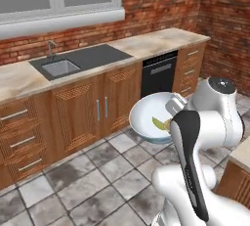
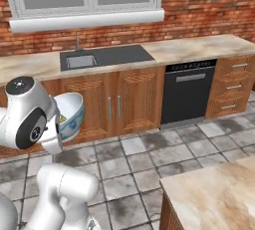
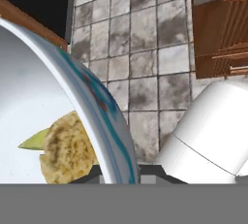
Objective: Place the bowl with the lemon wedge and mushroom on the second highest shelf of the fridge. Place the bowl with the steak and chicken drumstick on the top shelf of the fridge.
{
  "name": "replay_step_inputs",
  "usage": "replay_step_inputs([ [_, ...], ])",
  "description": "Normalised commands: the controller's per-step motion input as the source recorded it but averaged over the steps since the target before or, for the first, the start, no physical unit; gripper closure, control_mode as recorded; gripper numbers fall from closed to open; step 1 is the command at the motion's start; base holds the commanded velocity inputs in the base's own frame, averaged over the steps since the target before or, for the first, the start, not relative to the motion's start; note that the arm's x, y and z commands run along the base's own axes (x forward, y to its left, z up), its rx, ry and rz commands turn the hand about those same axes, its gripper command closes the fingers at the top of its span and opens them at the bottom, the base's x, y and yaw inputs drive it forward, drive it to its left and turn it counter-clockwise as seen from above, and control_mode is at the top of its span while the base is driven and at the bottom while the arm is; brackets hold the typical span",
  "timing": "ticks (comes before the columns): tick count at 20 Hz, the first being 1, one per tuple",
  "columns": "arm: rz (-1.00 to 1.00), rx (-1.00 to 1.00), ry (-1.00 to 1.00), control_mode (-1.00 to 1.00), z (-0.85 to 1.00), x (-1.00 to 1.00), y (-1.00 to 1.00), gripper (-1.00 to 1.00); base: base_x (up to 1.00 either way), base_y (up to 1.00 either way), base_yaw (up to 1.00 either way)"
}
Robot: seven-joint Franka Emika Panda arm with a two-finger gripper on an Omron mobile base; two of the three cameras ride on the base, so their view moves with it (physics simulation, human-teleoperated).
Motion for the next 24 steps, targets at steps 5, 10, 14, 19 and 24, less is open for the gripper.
replay_step_inputs([
  [5, 0.0, 0.0, 0.0, 1.0, 0.0, 0.0, 0.0, 1.0, 0.99, -0.03, -0.53],
  [10, 0.0, 0.0, 0.0, 1.0, 0.0, 0.0, 0.0, 1.0, 0.93, -0.02, -0.56],
  [14, 0.0, 0.0, 0.0, 1.0, 0.0, 0.0, 0.0, 1.0, 0.89, -0.01, -0.58],
  [19, 0.0, 0.0, 0.0, 1.0, 0.0, 0.0, 0.0, 1.0, 0.88, -0.02, -0.58],
  [24, 0.0, 0.0, 0.0, 1.0, 0.0, 0.0, 0.0, 1.0, 0.91, -0.02, -0.57],
])
